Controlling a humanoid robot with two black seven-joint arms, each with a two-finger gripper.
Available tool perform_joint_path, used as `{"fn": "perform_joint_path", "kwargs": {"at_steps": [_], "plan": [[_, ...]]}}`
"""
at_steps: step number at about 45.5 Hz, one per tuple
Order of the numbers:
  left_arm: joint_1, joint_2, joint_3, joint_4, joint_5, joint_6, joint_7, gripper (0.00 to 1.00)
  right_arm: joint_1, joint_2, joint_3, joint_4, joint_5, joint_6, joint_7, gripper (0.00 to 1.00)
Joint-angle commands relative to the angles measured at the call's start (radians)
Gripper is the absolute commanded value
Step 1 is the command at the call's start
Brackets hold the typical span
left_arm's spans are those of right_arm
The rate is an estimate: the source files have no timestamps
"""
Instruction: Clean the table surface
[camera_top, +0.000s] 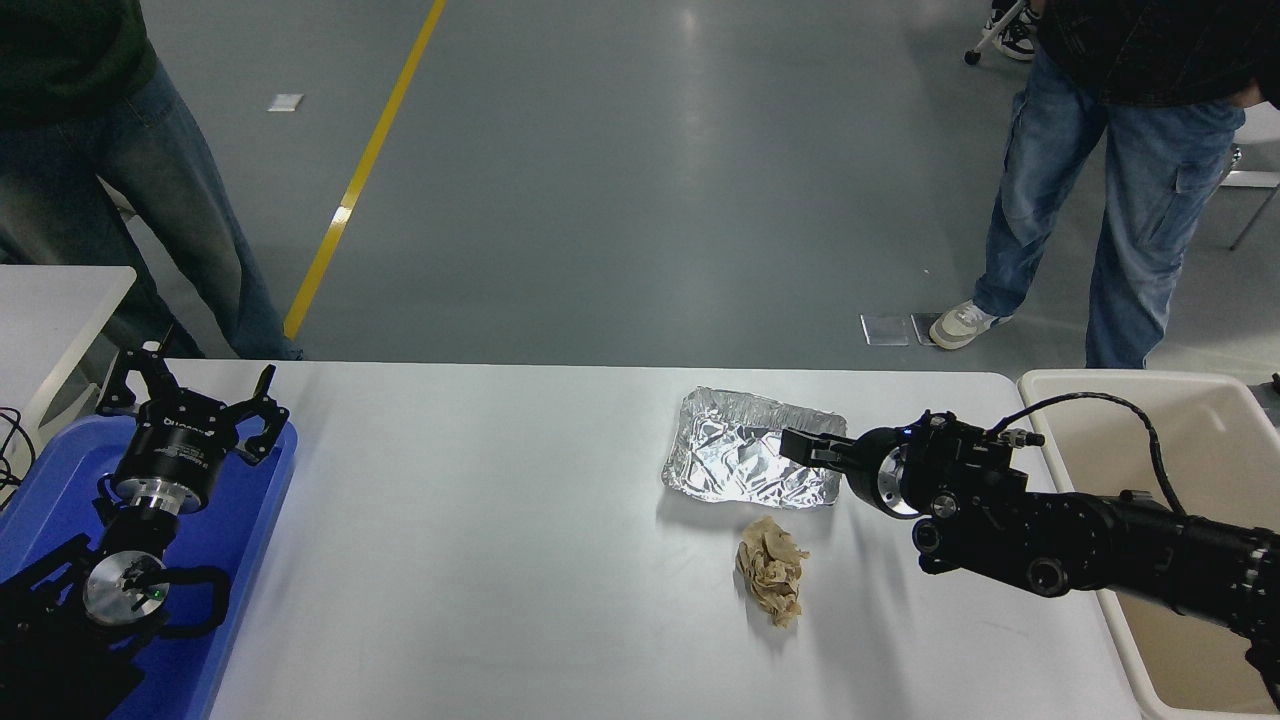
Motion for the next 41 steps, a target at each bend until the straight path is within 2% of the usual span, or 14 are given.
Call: {"fn": "perform_joint_path", "kwargs": {"at_steps": [1,30,41], "plan": [[0.0,0.0,0.0,0.001,0.0,0.0,0.0,1.0,-0.004,0.067,-0.037,-0.105,0.002,-0.037,0.0,0.98],[0.0,0.0,0.0,0.001,0.0,0.0,0.0,1.0,-0.059,0.088,-0.078,-0.181,0.002,-0.12,0.001,1.0],[0.0,0.0,0.0,0.001,0.0,0.0,0.0,1.0,-0.069,0.09,-0.092,-0.186,0.002,-0.138,0.006,0.98]]}}
